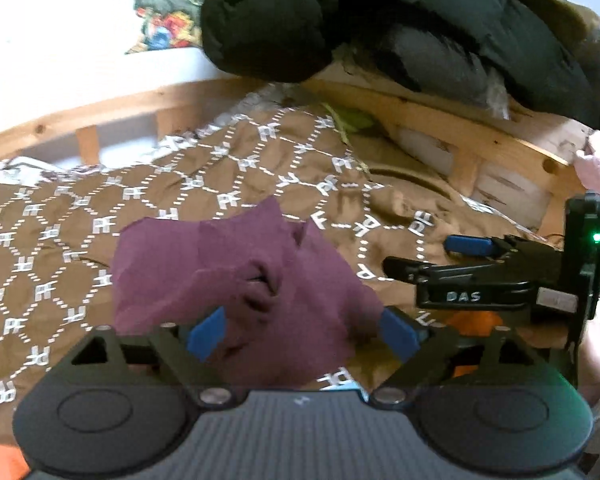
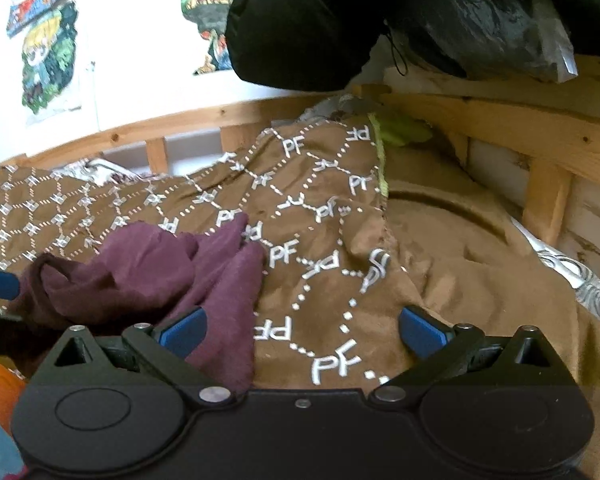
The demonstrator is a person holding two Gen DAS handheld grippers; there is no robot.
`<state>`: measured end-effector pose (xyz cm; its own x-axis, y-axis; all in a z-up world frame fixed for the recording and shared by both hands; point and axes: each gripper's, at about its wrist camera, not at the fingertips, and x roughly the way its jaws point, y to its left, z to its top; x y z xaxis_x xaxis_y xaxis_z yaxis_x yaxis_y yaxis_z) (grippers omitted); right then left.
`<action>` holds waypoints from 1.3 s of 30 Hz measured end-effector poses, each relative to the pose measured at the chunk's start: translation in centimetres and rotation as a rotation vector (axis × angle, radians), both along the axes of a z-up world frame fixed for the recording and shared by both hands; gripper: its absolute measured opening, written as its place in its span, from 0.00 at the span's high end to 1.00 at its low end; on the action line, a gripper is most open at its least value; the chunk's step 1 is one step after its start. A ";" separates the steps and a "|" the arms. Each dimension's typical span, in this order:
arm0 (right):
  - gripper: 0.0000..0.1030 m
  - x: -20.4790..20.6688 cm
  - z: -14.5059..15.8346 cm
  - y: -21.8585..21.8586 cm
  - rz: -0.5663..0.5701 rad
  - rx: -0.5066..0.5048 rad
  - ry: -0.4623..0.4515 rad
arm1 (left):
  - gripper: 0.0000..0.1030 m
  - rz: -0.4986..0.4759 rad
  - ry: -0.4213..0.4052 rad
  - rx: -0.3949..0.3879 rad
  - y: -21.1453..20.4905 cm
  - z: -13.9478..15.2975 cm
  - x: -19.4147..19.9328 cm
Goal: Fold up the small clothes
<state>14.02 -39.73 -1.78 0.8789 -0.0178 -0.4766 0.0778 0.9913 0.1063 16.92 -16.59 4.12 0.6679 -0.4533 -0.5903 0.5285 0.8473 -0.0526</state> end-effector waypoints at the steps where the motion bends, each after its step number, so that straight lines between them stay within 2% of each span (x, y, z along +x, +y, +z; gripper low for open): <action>1: 0.01 0.0 0.1 0.1 0.013 0.014 -0.011 | 0.07 0.020 -0.012 0.009 0.3 0.1 -0.2; 3: 0.01 0.0 0.3 0.4 0.043 0.042 -0.024 | 0.00 0.069 -0.056 0.045 0.9 0.2 -0.5; 6: 0.01 0.0 0.5 0.8 0.095 0.110 -0.064 | 0.00 0.115 -0.136 0.138 1.4 -0.4 -0.6; 8: 0.01 -0.1 0.7 1.1 0.127 0.186 -0.100 | 0.00 0.102 -0.165 0.234 1.2 -1.5 -0.2; 11: 0.01 1.3 1.3 1.8 0.193 0.265 -0.080 | 0.00 0.065 -0.191 0.305 1.0 -2.8 0.6; 14: 0.01 3.7 1.9 2.4 0.240 0.295 -0.057 | 0.00 0.038 -0.199 0.336 1.0 -3.8 1.2; 19: 0.13 9.3 1.5 2.9 0.282 0.398 0.034 | 0.00 0.017 -0.201 0.342 1.6 -4.7 1.8; 22: 0.17 12.2 0.6 3.8 0.289 0.382 0.121 | 0.00 0.019 -0.217 0.360 1.9 -5.1 2.2; 28: 0.39 14.8 -1.4 5.3 0.244 0.347 0.255 | 0.03 -0.024 -0.207 0.356 2.5 -5.2 2.5; 31: 0.46 15.0 -1.9 5.6 0.207 0.305 0.276 | 0.16 -0.067 -0.208 0.363 2.4 -5.3 2.3; 33: 0.52 15.0 -2.3 5.6 0.187 0.310 0.283 | 0.35 -0.079 -0.206 0.376 2.2 -5.6 2.3; 34: 0.58 15.1 -2.4 5.4 0.178 0.318 0.286 | 0.39 -0.068 -0.207 0.379 2.1 -5.7 2.3; 36: 0.79 15.2 -2.8 5.2 0.156 0.342 0.290 | 0.55 -0.047 -0.211 0.357 2.2 -5.7 2.3; 39: 0.93 15.3 -3.1 5.1 0.134 0.358 0.279 | 0.70 -0.028 -0.201 0.325 2.4 -5.4 2.4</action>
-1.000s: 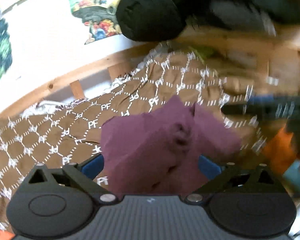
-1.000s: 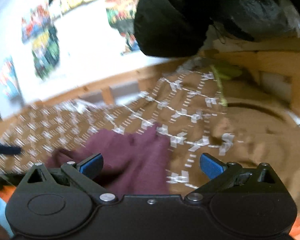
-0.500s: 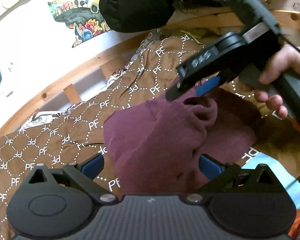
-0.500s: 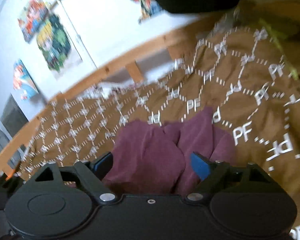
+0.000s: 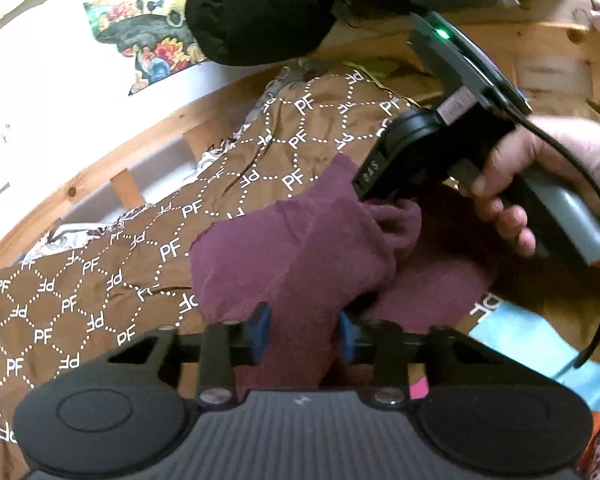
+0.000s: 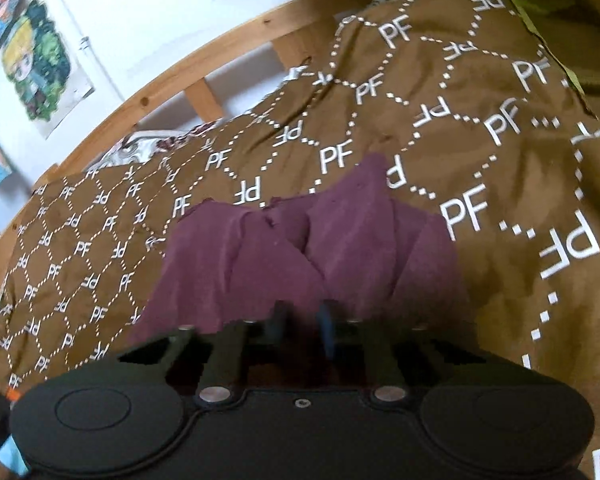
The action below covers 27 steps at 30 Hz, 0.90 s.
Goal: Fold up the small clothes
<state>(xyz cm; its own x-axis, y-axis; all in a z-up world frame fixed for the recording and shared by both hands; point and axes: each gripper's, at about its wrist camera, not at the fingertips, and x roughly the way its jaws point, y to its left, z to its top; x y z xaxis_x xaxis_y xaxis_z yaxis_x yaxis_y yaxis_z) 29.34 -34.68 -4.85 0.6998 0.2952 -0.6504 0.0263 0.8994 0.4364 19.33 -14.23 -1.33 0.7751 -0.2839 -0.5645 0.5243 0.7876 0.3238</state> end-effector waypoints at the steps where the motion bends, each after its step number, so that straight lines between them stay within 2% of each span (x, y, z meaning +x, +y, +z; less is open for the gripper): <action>1: 0.94 -0.1 0.1 0.0 -0.002 0.007 -0.016 | 0.72 0.003 0.000 -0.009 0.0 0.1 0.0; 3: 0.95 -0.7 0.7 0.1 -0.004 -0.006 -0.073 | 0.76 0.000 0.004 -0.023 0.2 0.4 0.2; 8: 0.95 -1.8 3.7 0.3 0.025 -0.105 -0.237 | 0.78 -0.024 -0.008 -0.054 -0.5 1.0 0.1; 13: 0.95 -2.4 6.0 -1.5 0.014 -0.160 -0.299 | 0.79 -0.100 -0.045 -0.080 -2.2 0.8 -0.6; 16: 0.96 -3.1 6.4 -3.3 -0.020 -0.187 -0.299 | 0.79 -0.143 -0.053 -0.068 -3.5 0.3 -0.9; 20: 0.96 -4.1 4.9 -5.6 -0.076 -0.153 -0.232 | 0.79 -0.181 -0.052 -0.044 -4.3 -0.6 -1.1; 27: 0.95 -4.8 2.4 -5.8 -0.092 -0.147 -0.176 | 0.72 -0.189 -0.043 -0.009 -4.6 -2.2 -1.4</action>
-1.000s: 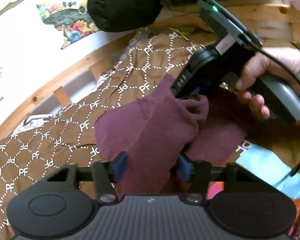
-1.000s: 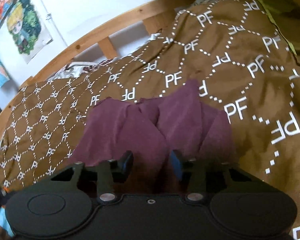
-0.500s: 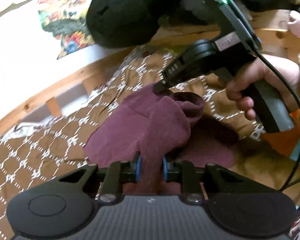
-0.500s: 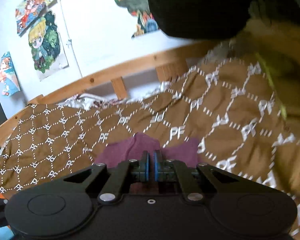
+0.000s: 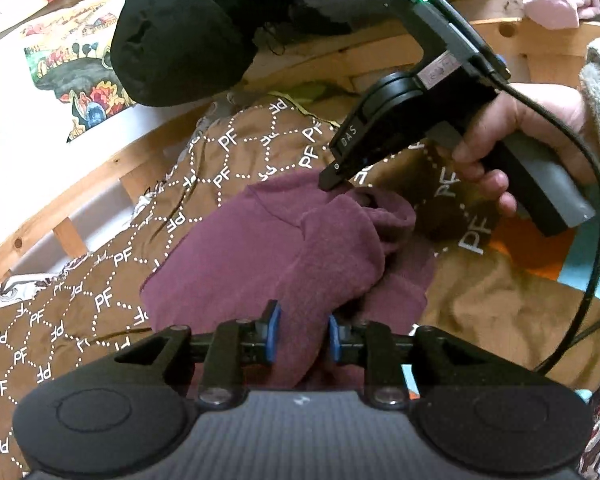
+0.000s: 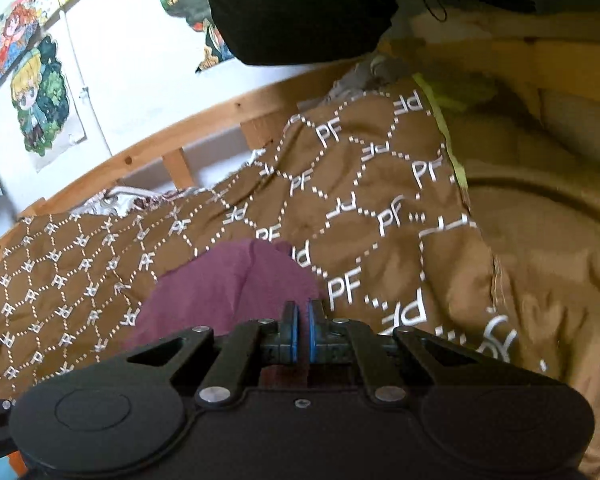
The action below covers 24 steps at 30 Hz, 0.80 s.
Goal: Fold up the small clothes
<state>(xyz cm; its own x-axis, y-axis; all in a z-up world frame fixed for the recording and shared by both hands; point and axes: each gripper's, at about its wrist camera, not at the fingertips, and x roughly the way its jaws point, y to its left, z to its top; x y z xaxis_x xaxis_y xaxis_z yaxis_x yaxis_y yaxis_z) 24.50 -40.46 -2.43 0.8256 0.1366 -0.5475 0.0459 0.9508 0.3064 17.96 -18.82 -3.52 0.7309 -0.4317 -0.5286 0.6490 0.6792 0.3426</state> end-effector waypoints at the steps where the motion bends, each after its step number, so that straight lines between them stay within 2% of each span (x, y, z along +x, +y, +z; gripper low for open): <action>1: 0.95 0.0 -0.2 0.1 -0.003 -0.005 0.003 | 0.70 0.000 0.003 -0.004 0.0 0.1 -0.2; 4: 0.95 0.3 -0.6 0.1 -0.013 -0.011 0.014 | 0.57 0.003 0.040 -0.043 0.4 0.7 -0.1; 7: 0.91 0.1 -0.6 0.3 -0.017 -0.016 0.017 | 0.40 0.017 0.106 -0.117 1.3 1.8 0.2; 9: 0.80 -0.1 -0.4 0.5 -0.028 -0.036 0.019 | 0.25 0.042 0.144 -0.176 2.2 2.6 0.2; 10: 0.77 -0.4 -0.3 0.6 -0.039 -0.045 0.020 | 0.23 0.056 0.162 -0.205 2.7 3.0 0.2; 14: 0.44 -2.2 0.7 1.2 -0.077 -0.114 -0.010 | 0.12 0.141 0.228 -0.301 4.7 4.4 0.4; 19: 0.22 -4.9 1.7 2.5 -0.047 -0.174 -0.059 | 0.07 0.285 0.314 -0.391 7.4 5.4 1.2; 21: 0.05 -6.1 2.1 3.2 -0.051 -0.193 -0.076 | 0.04 0.345 0.382 -0.465 8.9 5.4 1.9; 24: 0.01 -7.9 2.5 4.0 -0.079 -0.187 -0.130 | 0.01 0.460 0.455 -0.550 11.1 5.2 2.7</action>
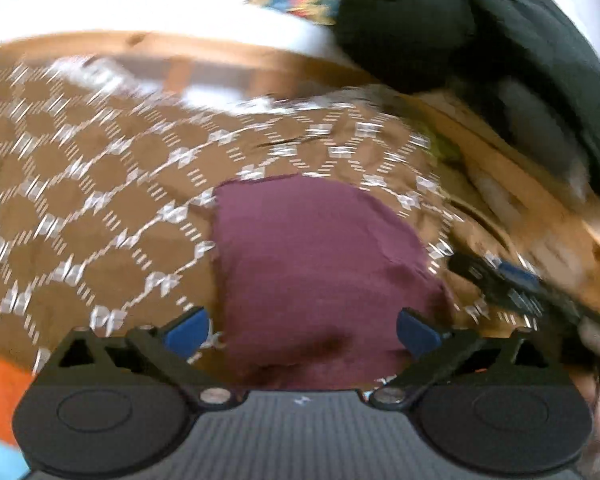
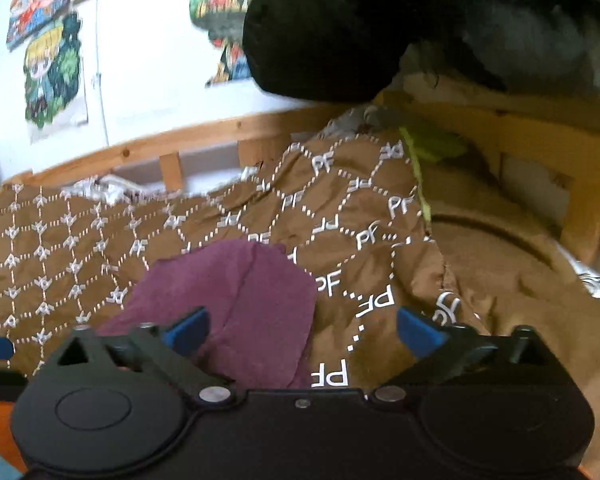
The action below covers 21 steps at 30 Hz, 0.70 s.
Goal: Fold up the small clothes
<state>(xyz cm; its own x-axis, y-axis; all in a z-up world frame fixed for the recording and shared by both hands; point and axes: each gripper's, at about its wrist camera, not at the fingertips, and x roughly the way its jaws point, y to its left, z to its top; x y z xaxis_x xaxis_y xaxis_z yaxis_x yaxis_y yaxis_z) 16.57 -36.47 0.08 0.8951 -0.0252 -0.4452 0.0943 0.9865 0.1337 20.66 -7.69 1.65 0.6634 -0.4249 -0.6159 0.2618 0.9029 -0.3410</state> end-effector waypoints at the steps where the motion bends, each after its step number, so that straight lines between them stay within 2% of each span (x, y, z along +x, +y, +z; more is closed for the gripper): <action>1: 0.01 -0.4 0.0 0.3 0.003 0.006 -0.011 | 0.01 0.024 0.019 -0.008 0.6 -0.1 0.3; 4: 0.01 -1.0 -0.1 1.3 0.022 0.006 -0.020 | 0.01 0.100 0.043 0.012 1.9 -0.4 1.2; 6: 0.01 -0.9 -0.4 1.9 0.044 0.006 -0.002 | 0.01 0.127 0.042 0.022 2.4 -0.5 2.0; 9: 0.01 -0.6 -1.0 2.9 0.036 -0.026 0.043 | 0.01 0.159 0.088 0.017 2.2 -0.6 4.1; 12: 0.01 -0.4 -1.6 4.1 0.032 -0.090 0.100 | 0.01 0.148 0.111 0.009 1.1 -0.6 5.5; 15: 0.01 -0.9 -2.1 4.3 0.042 -0.121 0.110 | 0.01 0.122 0.110 0.045 -0.4 -1.0 6.0; 21: 0.01 -1.1 -3.1 3.6 0.055 -0.126 0.153 | 0.01 0.092 0.168 0.098 -2.0 -3.0 6.0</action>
<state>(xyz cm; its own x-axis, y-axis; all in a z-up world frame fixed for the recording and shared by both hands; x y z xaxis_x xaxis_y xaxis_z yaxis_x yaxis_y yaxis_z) 15.45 -32.85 -3.06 0.8188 -0.0419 -0.5725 0.0494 0.9988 -0.0024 26.63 -9.67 -1.37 0.5815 -0.2996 -0.7563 0.1233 0.9514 -0.2820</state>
